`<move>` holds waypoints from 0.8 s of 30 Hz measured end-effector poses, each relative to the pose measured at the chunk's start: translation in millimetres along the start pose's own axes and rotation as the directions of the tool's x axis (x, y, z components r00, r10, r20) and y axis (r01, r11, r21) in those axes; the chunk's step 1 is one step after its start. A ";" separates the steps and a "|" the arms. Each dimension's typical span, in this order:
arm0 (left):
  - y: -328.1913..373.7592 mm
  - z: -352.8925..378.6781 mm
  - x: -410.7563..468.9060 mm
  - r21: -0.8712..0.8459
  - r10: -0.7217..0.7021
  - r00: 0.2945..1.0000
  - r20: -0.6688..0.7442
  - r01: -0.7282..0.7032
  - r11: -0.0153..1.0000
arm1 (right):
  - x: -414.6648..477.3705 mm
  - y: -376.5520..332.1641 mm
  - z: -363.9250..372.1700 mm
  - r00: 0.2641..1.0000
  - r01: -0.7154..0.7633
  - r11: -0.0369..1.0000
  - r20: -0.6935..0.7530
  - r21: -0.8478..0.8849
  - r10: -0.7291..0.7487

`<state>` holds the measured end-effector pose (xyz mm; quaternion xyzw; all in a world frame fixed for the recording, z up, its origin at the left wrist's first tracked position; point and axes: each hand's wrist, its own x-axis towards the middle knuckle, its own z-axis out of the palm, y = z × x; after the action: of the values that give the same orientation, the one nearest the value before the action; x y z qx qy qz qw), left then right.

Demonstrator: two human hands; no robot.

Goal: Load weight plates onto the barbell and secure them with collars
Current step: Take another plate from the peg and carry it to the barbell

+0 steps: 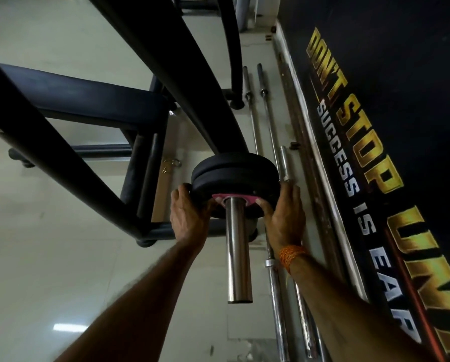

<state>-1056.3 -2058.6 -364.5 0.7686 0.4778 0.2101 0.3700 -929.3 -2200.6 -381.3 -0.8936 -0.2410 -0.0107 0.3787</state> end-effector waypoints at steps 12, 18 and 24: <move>-19.0 -30.8 -44.9 0.025 0.147 0.980 0.136 -0.151 0.988 | -57.3 8.8 -30.6 0.984 -0.078 0.983 0.170 0.165 0.049; -42.0 -53.9 -115.2 0.066 0.123 0.973 0.196 -0.138 0.988 | -127.9 1.2 -68.3 0.976 -0.105 0.987 0.205 0.125 0.078; -62.3 -99.1 -205.9 0.063 0.097 0.953 0.286 -0.119 0.991 | -225.6 -4.8 -111.7 0.963 -0.134 0.988 0.245 0.072 0.113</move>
<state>-1253.2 -2188.5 -342.9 0.8296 0.3854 0.0991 0.3916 -1112.5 -2369.2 -343.9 -0.8840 -0.2289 0.1319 0.3857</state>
